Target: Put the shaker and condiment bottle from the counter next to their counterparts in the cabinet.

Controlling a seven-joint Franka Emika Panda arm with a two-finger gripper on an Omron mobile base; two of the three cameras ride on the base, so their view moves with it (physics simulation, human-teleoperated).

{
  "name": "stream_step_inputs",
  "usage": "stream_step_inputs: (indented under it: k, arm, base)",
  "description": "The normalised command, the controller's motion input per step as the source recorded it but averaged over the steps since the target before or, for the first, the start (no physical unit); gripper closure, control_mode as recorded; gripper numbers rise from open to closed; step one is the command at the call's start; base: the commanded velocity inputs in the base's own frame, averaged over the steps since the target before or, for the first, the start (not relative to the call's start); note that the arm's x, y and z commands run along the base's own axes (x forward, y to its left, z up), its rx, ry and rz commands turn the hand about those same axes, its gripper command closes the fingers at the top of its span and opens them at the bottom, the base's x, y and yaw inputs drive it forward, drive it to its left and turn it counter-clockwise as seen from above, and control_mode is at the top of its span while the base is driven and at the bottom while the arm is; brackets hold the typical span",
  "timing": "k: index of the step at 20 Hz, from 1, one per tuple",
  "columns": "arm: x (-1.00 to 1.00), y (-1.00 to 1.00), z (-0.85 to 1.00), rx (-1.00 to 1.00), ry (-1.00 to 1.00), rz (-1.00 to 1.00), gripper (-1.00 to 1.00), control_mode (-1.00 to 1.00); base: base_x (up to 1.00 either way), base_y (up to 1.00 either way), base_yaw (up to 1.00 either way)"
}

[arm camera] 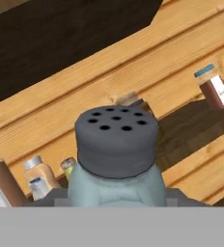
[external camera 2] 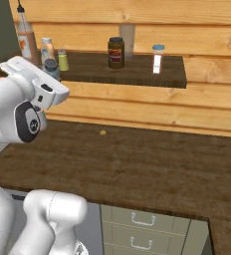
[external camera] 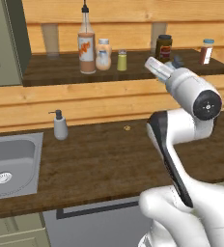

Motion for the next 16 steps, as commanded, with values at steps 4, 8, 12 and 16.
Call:
stream_step_inputs:
  k: [4, 8, 12, 16]
  arm:
    - [0.0, -0.22, 0.63, 0.0, 0.0, 0.12, 1.0, -1.0]
    - [0.0, -0.22, 0.4, 0.0, 0.0, 0.13, 1.0, -1.0]
    - [0.22, -0.03, 0.02, -0.05, 0.08, 0.14, 1.0, -1.0]
    - [0.24, 0.14, -0.07, -0.09, 0.13, 0.02, 1.0, -1.0]
  base:
    - [0.0, 0.0, 0.0]
    - [0.0, 0.0, 0.0]
    - [0.0, 0.0, 0.0]
    - [0.0, 0.0, 0.0]
